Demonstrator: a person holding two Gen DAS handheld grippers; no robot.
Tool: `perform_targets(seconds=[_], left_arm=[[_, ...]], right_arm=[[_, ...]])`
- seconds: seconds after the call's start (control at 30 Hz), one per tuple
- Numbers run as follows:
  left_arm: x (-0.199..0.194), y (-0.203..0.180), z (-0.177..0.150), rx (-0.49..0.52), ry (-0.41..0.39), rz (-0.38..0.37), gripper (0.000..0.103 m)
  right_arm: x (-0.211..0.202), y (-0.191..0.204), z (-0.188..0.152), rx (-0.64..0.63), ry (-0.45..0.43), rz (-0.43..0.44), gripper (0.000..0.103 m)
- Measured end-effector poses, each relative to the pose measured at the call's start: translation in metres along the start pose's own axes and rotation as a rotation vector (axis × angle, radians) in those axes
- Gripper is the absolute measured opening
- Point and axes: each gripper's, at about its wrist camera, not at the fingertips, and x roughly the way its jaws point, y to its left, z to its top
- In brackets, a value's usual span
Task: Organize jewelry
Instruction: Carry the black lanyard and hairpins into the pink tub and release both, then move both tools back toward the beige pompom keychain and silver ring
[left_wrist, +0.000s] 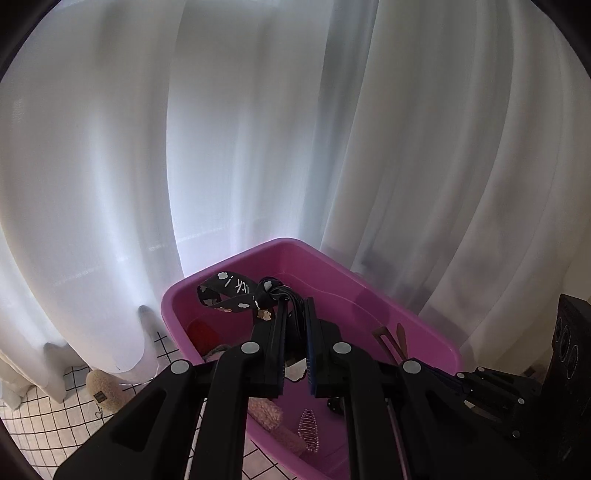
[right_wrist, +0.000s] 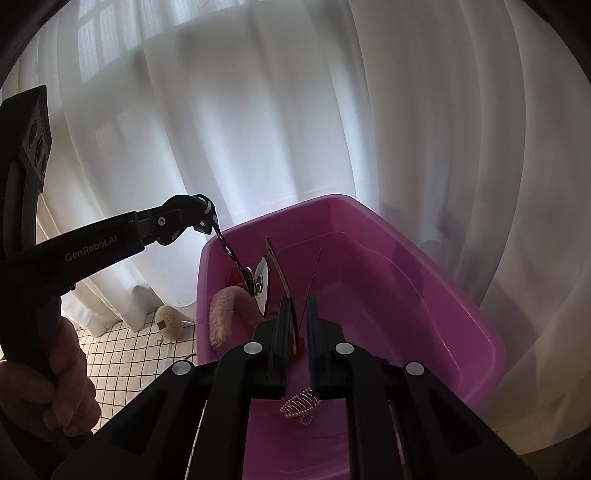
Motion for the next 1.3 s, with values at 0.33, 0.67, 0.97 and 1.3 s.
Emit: perform_targets(seconds=[0.33, 0.67, 0.97, 1.3], left_arm=[[0.065, -0.002, -0.013, -0.035, 0.144, 0.083, 0.009], [0.090, 0.003, -0.026, -0.108, 0.228, 0.116, 0.037], [0.060, 0.005, -0.016, -0.100, 0.125, 0.177, 0.092], [0.034, 0.021, -0.018, -0.144, 0.101, 0.216, 0.097]], right_arm=[[0.043, -0.027, 0.000, 0.045, 0.131, -0.022, 0.008], [0.058, -0.041, 0.000, 0.057, 0.158, -0.063, 0.055], [0.056, -0.051, -0.004, 0.121, 0.172, -0.048, 0.060], [0.039, -0.042, -0.008, 0.151, 0.126, -0.002, 0.067]])
